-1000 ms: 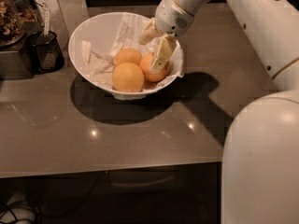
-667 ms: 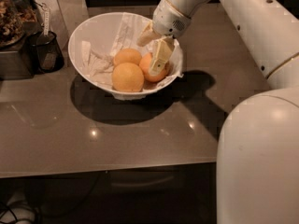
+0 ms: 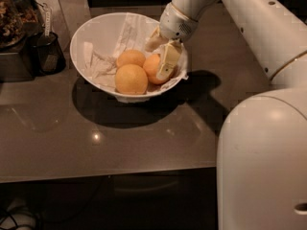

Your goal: Pick orange from white bowl

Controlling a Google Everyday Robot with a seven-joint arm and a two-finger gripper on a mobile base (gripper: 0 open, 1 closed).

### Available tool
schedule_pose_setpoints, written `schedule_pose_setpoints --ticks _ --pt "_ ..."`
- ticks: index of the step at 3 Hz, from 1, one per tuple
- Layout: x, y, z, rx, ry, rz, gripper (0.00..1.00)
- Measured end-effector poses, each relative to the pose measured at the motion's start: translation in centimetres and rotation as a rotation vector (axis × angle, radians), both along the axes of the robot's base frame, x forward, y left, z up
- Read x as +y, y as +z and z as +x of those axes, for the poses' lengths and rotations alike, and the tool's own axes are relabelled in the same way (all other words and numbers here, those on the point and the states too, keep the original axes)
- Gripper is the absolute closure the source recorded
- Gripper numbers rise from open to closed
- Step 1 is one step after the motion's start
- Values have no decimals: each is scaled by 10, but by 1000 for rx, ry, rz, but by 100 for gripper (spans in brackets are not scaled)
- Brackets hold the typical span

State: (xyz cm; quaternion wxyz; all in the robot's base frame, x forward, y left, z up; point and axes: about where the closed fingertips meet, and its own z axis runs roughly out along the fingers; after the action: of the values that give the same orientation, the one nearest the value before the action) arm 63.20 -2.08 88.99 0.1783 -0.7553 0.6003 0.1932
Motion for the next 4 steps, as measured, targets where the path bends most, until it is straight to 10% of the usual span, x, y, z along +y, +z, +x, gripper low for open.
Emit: schedule_pose_setpoints --ticks 4 --pt "-7 -16 3 32 -19 1 25"
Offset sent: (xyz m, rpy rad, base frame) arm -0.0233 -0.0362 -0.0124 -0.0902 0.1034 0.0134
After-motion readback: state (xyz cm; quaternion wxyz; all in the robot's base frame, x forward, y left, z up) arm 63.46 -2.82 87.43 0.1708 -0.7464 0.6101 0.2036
